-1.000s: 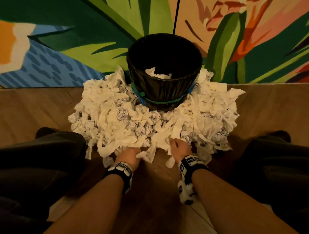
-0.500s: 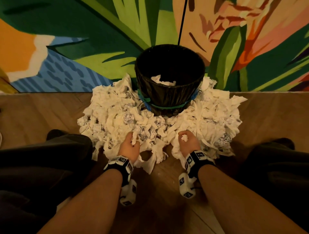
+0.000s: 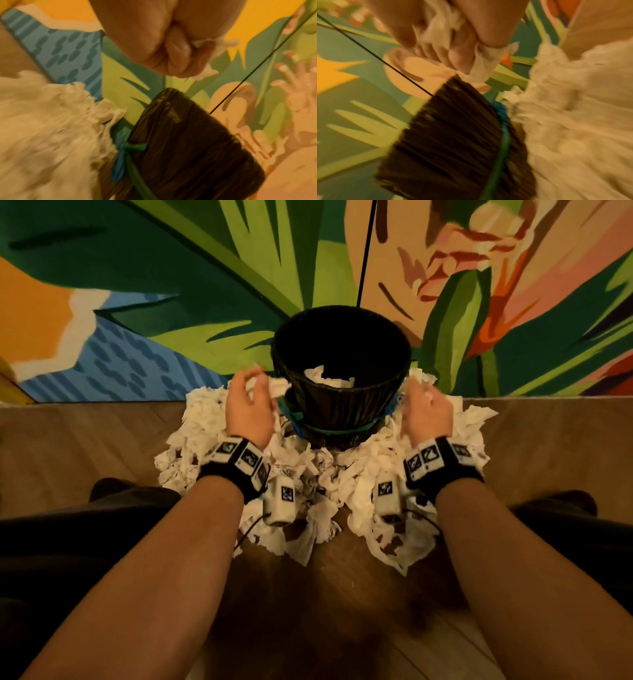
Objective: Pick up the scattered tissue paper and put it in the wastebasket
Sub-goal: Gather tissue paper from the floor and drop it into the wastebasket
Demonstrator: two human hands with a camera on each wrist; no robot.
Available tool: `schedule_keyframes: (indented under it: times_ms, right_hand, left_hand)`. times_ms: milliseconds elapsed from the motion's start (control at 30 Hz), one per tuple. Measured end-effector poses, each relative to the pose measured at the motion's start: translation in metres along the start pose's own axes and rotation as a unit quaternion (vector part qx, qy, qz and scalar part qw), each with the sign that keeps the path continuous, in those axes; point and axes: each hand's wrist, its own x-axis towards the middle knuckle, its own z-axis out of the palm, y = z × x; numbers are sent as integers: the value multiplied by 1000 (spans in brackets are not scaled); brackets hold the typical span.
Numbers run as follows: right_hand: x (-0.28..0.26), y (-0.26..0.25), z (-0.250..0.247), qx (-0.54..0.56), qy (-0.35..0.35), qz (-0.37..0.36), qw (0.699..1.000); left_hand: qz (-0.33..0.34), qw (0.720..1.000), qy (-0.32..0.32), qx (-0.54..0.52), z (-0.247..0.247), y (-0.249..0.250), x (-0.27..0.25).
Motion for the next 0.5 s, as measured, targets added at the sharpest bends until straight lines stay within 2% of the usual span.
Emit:
schedule_keyframes:
  times_ms: [100,200,267,333,400,500]
  right_hand:
    - [11,-40,11,150,-41,-31,987]
    - [19,-65,24,184,-58,-69,979]
    - [24,-73,34,127,-64,-113,983]
    - [27,-75,42,39,-56,-161,985]
    - [32,-72,48,-6,-44,-197,979]
    - [41,-65,52,-52,-85,-194,976]
  left_hand:
    - [74,997,6,17,9,26,14]
    - [107,994,-20,6,26,47,25]
    - [102,993,-61,-12,39,55,31]
    - [114,989,-92,36,49,59,37]
    - [128,979,-130,96,58,60,41]
    - [106,958,-207,170,67,57,45]
